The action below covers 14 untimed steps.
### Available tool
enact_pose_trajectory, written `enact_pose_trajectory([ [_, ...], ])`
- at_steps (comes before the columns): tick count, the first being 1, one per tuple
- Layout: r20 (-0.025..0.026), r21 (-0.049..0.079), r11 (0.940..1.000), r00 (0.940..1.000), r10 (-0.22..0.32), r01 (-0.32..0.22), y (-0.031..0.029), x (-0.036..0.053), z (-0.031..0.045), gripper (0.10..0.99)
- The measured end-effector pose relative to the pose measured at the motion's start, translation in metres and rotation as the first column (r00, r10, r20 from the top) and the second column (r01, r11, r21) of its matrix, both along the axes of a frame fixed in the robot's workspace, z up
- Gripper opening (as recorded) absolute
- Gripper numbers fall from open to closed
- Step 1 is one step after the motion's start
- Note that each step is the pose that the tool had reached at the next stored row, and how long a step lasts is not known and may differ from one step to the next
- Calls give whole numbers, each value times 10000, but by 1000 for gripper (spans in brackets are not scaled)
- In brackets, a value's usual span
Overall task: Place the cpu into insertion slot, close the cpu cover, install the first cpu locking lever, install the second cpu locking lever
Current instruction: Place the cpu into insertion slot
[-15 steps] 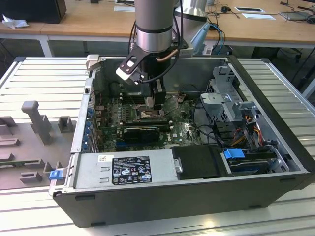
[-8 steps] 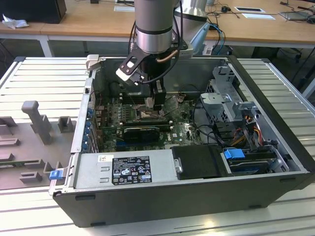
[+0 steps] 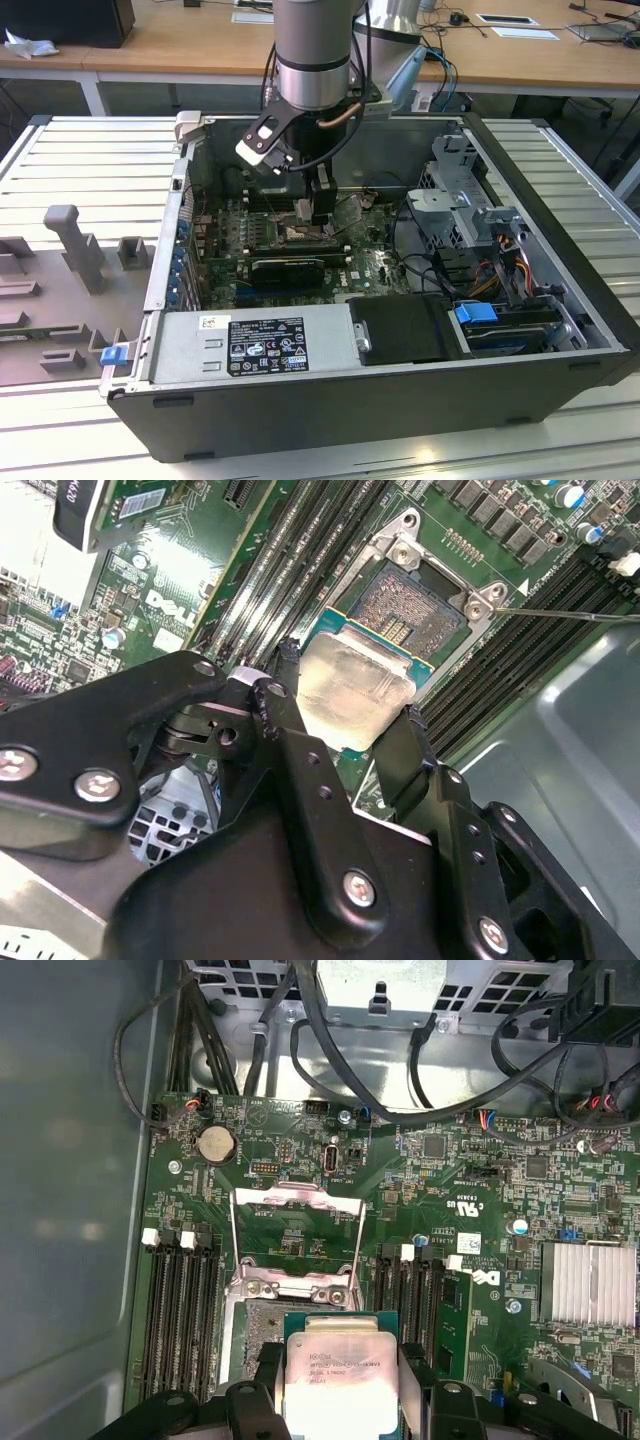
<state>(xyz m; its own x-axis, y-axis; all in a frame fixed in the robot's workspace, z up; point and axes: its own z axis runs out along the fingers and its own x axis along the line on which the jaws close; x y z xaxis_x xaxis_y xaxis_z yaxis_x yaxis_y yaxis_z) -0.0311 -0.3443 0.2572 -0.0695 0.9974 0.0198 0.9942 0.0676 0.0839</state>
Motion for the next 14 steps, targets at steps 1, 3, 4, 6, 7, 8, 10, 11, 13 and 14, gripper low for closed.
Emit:
enact_pose_trajectory([
  [1, 0, 0, 10000, 10000, 0, 0, 0, 0, -1, 541],
  [3, 0, 2, 10000, 10000, 0, 0, 0, 0, -6, 541],
  [4, 0, 2, 10000, 10000, 0, 0, 1, 0, -8, 541],
  [6, 1, 0, 10000, 10000, -2, 2, 9, -1, -17, 541],
  [7, 1, 1, 10000, 10000, -1, 1, 18, 0, -24, 541],
  [8, 0, 1, 10000, 10000, -1, 1, 42, 0, -34, 541],
  [10, 0, 1, 10000, 10000, -26, 26, 76, -1, -57, 541],
  [11, 0, -2, 10000, 10000, -48, 48, 86, -7, -71, 541],
  [13, 0, -3, 10000, 10000, -83, 83, 98, -18, -96, 541],
  [14, 0, -4, 9999, 9999, -119, 119, 110, -27, -123, 541],
])
